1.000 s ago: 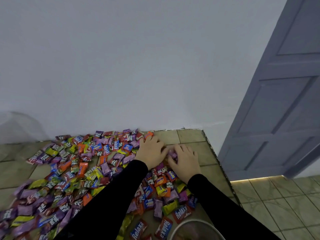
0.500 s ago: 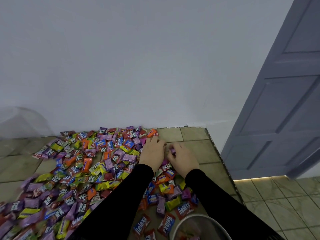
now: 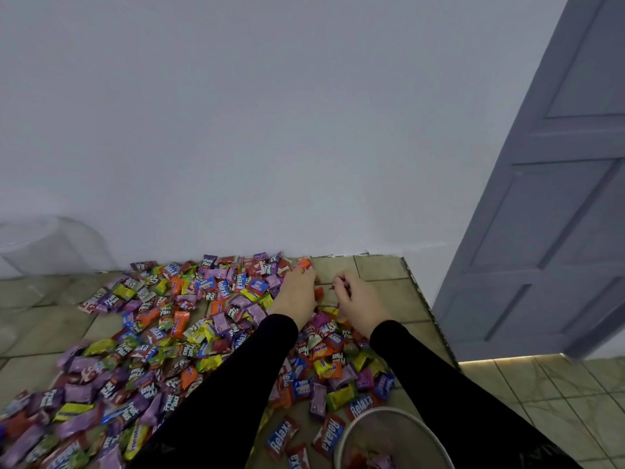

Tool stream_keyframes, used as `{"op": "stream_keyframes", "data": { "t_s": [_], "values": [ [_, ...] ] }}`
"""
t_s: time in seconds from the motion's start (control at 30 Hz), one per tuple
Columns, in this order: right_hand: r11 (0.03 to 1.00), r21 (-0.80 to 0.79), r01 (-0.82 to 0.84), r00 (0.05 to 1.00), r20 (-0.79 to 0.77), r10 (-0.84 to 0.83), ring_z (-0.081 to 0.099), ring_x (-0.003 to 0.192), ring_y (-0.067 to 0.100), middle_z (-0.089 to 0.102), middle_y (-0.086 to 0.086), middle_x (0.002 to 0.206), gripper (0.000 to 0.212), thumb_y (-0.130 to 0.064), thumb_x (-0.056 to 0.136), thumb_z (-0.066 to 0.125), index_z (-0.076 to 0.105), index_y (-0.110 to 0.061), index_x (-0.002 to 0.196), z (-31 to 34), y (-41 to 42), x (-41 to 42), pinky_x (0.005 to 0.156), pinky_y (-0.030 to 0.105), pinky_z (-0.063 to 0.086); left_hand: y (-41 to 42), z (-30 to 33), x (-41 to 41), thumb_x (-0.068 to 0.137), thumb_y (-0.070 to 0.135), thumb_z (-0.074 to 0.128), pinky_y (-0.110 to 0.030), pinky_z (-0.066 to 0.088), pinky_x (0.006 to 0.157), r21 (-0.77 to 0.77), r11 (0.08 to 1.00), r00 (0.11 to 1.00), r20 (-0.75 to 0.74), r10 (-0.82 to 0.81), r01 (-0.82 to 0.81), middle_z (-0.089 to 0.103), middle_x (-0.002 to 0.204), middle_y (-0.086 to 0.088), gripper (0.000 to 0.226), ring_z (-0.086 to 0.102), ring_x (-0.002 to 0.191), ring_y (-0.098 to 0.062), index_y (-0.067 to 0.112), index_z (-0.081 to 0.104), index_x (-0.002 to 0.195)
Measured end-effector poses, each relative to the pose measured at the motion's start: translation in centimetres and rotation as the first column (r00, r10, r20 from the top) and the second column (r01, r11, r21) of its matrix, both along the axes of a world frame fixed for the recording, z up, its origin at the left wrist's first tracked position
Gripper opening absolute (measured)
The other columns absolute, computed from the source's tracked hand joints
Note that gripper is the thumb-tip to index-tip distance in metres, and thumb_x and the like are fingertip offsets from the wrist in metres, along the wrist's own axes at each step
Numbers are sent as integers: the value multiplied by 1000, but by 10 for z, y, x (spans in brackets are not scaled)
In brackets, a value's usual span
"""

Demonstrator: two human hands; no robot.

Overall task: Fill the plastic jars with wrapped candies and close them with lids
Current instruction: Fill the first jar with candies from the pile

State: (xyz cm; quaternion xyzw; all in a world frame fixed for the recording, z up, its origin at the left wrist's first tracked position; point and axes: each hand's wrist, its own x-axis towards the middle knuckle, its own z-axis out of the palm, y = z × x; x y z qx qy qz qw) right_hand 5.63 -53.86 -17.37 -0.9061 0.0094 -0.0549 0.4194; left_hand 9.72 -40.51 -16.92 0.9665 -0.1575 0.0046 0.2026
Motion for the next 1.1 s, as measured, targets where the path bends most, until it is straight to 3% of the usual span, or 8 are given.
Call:
{"op": "stream_keyframes", "data": {
  "t_s": [0.1, 0.3, 0.47, 0.57, 0.7, 0.83, 0.97, 1.1],
  "values": [
    [997, 71, 12, 998, 59, -16, 45, 60, 3, 48, -10, 67, 21, -26, 101, 40, 55, -12, 96, 12, 5, -2, 56, 21, 33, 5, 8, -8, 92, -5, 45, -16, 34, 84, -115, 993, 1000, 12, 12, -11, 49, 118, -8, 31, 44, 114, -22, 6, 56, 119],
    [959, 282, 19, 992, 118, -55, 45, 59, 8, 50, -5, 69, 23, -27, 101, 41, 57, -11, 96, 34, 13, -9, 57, 22, 34, 12, 28, -21, 96, -1, 43, -24, 39, 83, -402, 911, 992, 43, 116, -90, 52, 106, 1, 27, 51, 104, -19, 14, 62, 108],
    [904, 426, 42, 980, 160, -121, 41, 50, -1, 47, -7, 66, 24, -26, 100, 43, 60, -9, 95, 69, 14, -30, 50, 12, 33, 16, 65, -52, 99, 9, 46, -8, 43, 58, -734, 658, 980, -53, 193, -170, 59, 100, 5, 20, 52, 75, -1, 20, 61, 106],
    [875, 485, 5, 960, 243, -140, 45, 54, -6, 53, -11, 70, 24, -22, 101, 43, 61, -8, 93, 92, 17, -50, 55, 10, 35, 16, 85, -70, 99, 8, 47, -10, 39, 47, -853, 496, 978, -73, 197, -164, 59, 86, -4, 19, 48, 58, -1, 17, 62, 107],
    [852, 522, -42, 949, 288, -129, 48, 58, -4, 59, -12, 76, 24, -26, 101, 42, 61, -13, 93, 119, 20, -81, 59, 11, 36, 14, 113, -100, 99, 9, 49, -17, 44, 56, -934, 319, 977, -105, 186, -161, 56, 72, 1, 19, 51, 59, -3, 17, 63, 110],
    [839, 539, -73, 932, 336, -135, 56, 75, -3, 65, -11, 88, 21, -26, 100, 44, 62, -19, 90, 143, 22, -111, 73, 18, 43, 13, 140, -135, 98, 11, 52, -15, 47, 68, -971, 217, 986, -66, 152, -98, 62, 85, 4, 19, 57, 74, -2, 21, 64, 108],
    [838, 541, -77, 906, 388, -167, 52, 66, 0, 65, -13, 80, 20, -25, 98, 46, 61, -17, 88, 160, 25, -143, 65, 15, 42, 4, 160, -175, 97, 7, 53, -7, 46, 63, -995, 89, 998, -49, 37, -53, 62, 84, 6, 19, 56, 66, 8, 19, 65, 104],
    [824, 567, -2, 902, 356, -243, 49, 63, 3, 64, -19, 75, 19, -30, 97, 48, 62, -23, 87, 159, 23, -170, 63, 24, 43, -5, 157, -203, 95, 10, 56, -11, 47, 71, -993, 111, 999, -32, 7, -33, 66, 91, 7, 21, 57, 81, -1, 27, 67, 98]
  ]
}}
